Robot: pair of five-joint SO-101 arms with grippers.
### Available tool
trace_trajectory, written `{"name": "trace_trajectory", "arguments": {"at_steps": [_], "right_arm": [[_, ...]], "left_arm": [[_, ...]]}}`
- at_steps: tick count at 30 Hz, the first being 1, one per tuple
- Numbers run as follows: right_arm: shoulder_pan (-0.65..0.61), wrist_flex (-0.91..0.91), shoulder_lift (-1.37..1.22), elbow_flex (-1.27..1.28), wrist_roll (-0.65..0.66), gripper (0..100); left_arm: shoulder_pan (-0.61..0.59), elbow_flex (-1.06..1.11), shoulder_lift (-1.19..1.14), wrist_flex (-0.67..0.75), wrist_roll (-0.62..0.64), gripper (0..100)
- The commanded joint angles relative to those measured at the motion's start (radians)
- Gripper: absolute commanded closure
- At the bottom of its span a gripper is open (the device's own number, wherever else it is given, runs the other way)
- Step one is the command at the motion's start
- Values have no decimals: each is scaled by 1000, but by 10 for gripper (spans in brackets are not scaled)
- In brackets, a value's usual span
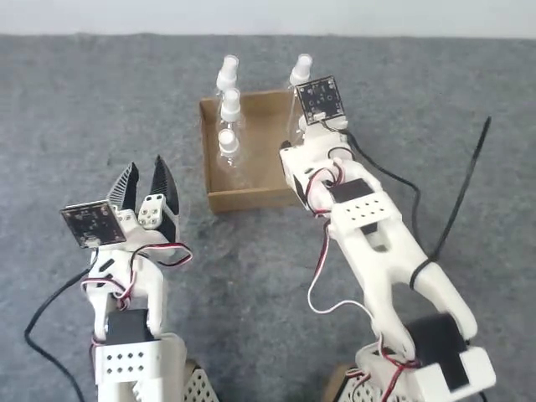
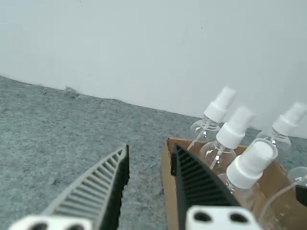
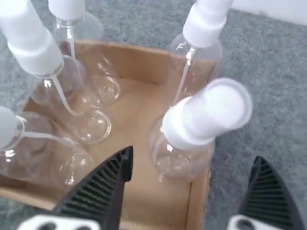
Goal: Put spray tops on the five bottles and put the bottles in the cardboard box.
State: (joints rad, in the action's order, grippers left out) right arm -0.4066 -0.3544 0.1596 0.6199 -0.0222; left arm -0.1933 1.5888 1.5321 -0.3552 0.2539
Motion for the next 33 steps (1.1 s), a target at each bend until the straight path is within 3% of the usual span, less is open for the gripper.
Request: {"name": "trace_trajectory", "arguments": {"at_steps": [1,6,15,19,33], "right_arm": [[-1,-58,93,-8,-6,684],[-2,-133,133,-8,-2,705],[1,-222,242,-8,15,990],[-5,-283,297,-8,91,991],[-5,-386,542,57,89,991]], "left_arm": [[-5,-7,11,28,5,863],[-5,-5,11,28,5,863],[-5,2,11,29,5,863],[-5,2,11,29,5,863],[-5,2,11,29,5,865]]}}
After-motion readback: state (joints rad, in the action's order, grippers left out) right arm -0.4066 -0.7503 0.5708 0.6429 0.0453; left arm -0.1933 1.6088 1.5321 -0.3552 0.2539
